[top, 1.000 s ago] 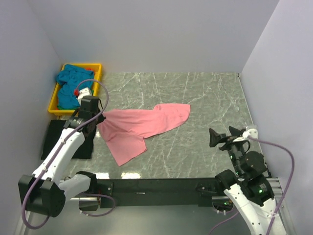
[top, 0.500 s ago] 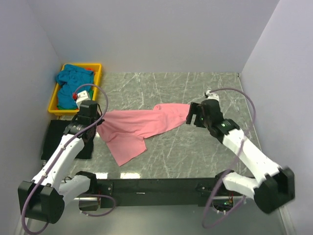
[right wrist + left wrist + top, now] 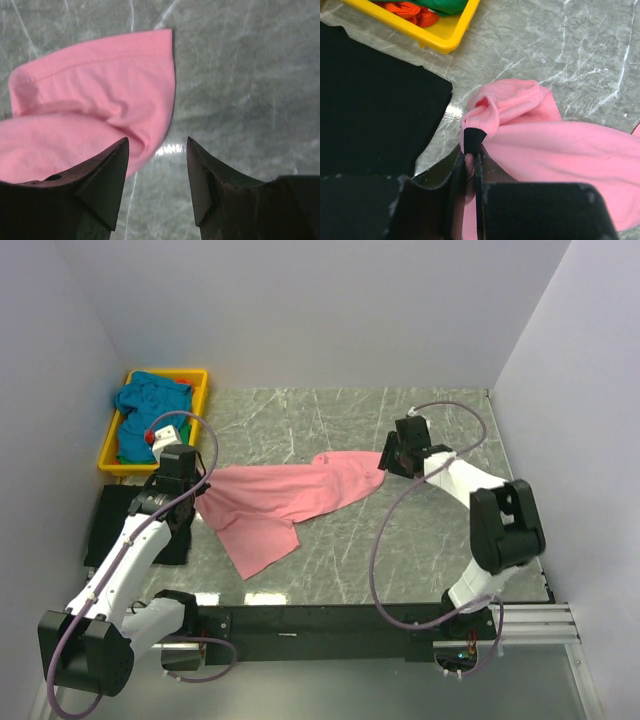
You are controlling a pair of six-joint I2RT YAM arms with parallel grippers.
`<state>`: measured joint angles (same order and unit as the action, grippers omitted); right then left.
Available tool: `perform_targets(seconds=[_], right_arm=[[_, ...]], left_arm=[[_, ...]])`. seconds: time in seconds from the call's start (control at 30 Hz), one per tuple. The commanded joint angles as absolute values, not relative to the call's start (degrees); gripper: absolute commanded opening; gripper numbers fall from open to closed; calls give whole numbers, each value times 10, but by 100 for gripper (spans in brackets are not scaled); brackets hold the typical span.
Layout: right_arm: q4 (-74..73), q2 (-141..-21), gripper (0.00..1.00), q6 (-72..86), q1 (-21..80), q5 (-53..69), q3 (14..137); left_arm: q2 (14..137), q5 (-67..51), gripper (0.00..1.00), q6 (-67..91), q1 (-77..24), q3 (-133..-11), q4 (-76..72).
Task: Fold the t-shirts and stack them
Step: Move the tshirt to the center of the board
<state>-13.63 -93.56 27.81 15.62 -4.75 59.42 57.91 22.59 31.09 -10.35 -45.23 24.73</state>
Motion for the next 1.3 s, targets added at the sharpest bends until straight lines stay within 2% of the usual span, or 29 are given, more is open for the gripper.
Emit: perform_targets(seconds=[0.0, 0.37, 0.4, 0.47, 0.6, 1.27], right_arm=[[-107, -989, 56, 268, 141, -38, 643], [-132, -1106, 52, 237, 135, -50, 734], [-137, -1112, 51, 236, 135, -54, 739], [-146, -1126, 41, 231, 135, -57, 755], [-172, -1145, 39, 229, 135, -59, 786], [-344, -1245, 42, 225, 151, -99, 958]], left_arm=[[572, 230, 15, 308, -100, -459, 241], [581, 228, 15, 310, -98, -461, 244], [582, 227, 15, 310, -98, -461, 245], [582, 224, 15, 310, -98, -461, 244], [583, 225, 15, 310, -98, -461, 246], [587, 239, 15, 310, -96, -460, 250]])
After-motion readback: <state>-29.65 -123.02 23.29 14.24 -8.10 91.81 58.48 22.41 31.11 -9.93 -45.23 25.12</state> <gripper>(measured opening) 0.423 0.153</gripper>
